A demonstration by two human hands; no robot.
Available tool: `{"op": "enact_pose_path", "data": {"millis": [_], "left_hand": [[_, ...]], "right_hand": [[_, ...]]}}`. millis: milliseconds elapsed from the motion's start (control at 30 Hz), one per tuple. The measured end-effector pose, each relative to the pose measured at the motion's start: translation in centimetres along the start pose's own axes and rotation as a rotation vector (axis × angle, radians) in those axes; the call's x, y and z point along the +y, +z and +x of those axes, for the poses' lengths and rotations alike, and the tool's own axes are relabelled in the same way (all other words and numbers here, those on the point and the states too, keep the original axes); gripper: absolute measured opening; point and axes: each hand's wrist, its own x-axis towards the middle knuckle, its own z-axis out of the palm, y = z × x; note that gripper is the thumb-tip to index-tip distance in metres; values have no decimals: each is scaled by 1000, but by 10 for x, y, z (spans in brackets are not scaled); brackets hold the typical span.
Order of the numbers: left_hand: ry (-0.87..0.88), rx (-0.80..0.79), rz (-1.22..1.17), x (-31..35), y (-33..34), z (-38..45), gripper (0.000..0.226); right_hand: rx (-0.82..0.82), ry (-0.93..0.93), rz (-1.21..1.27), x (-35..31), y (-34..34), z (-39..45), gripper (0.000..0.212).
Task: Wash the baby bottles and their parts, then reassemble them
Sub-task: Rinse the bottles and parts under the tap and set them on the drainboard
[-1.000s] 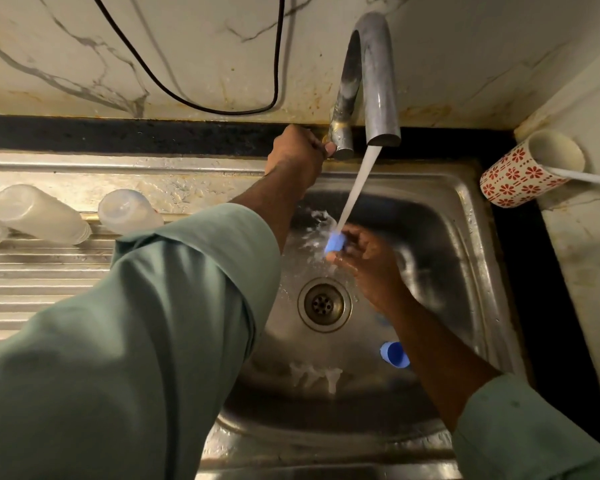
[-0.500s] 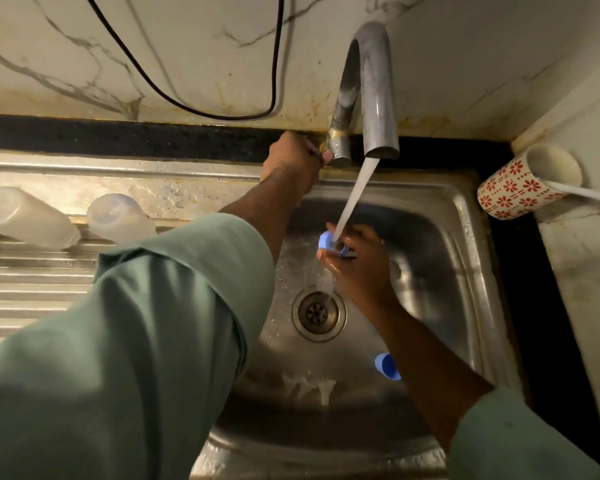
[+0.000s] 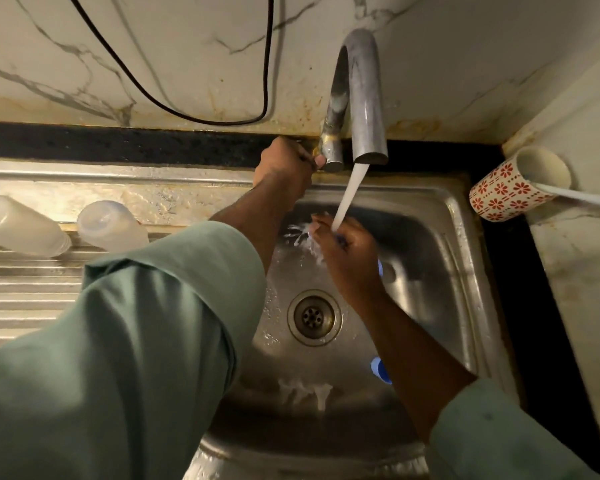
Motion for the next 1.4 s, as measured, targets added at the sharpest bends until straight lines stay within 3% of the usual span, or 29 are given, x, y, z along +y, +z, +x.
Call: {"op": "enact_pose_path", "data": {"millis": [133, 233, 367, 533, 600, 667, 733, 933, 1067, 1200, 1300, 1400], "left_hand": [[-1, 3, -14, 0, 1, 0, 24], [-6, 6, -20, -1, 1, 1, 23], [5, 11, -21, -1, 2, 0, 25], [-4, -13, -40, 0, -1, -3, 22], [-1, -15, -34, 2, -2, -5, 23], [1, -23, -25, 3, -2, -9, 23], [5, -27, -18, 4, -2, -11, 22], [1, -28, -24, 6, -3, -12, 22], [-3, -24, -38, 5, -3, -12, 21], [0, -19, -19, 5, -3, -12, 20], [-1, -26, -17, 5, -3, -11, 17], [-13, -27, -22, 5, -3, -11, 18]], "right_hand": [[43, 341, 150, -1, 7, 7, 32], [24, 587, 581, -3, 8, 8, 30], [108, 709, 986, 0, 6, 3, 14], [62, 584, 710, 9, 2, -7, 18], [-24, 520, 660, 9, 0, -8, 6], [-76, 479, 618, 9, 0, -7, 8], [-47, 460, 594, 9, -1, -7, 6], [-61, -32, -9, 15, -9, -13, 7], [-111, -150, -273, 23, -17, -17, 16], [-165, -159, -324, 26, -23, -24, 20], [-142, -123, -275, 24, -18, -25, 36], [-65, -62, -237, 20, -8, -19, 17]]}}
